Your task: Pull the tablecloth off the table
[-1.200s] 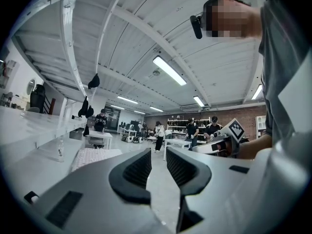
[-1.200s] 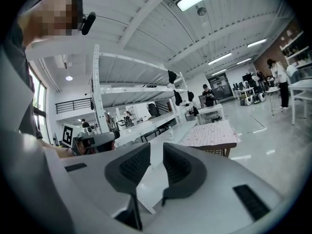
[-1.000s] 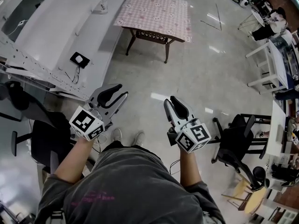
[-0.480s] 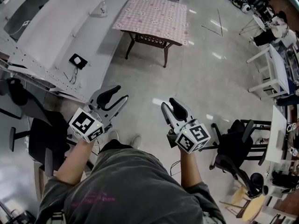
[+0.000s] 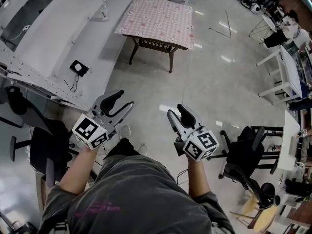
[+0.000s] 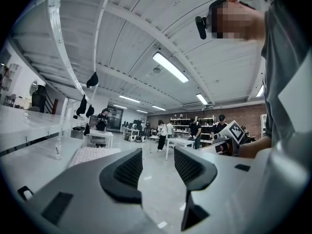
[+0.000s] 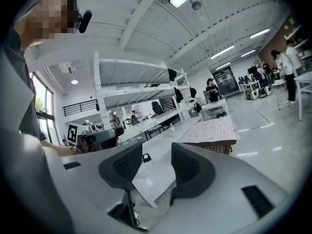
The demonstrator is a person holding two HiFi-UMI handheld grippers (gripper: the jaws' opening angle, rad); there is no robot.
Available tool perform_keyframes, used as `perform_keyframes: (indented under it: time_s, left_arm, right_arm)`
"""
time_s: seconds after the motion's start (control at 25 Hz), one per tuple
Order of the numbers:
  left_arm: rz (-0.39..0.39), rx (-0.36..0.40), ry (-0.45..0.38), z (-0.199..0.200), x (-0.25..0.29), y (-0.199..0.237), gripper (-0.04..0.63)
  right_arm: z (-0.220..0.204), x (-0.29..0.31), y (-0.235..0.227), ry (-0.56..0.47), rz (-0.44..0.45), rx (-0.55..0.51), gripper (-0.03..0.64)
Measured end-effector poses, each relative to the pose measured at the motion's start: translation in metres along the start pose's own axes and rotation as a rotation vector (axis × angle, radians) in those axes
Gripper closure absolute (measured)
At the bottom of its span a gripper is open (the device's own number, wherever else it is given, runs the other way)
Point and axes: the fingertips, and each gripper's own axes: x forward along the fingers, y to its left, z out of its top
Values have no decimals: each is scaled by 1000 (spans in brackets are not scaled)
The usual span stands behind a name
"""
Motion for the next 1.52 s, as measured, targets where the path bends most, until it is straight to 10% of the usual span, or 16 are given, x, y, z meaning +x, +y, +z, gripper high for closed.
perform_keyframes:
  time_s: [1.52]
  left_arm:
    - [-83, -68, 2, 24, 142, 302, 394]
  right_arm:
    - [74, 278, -122, 38, -136, 42, 449]
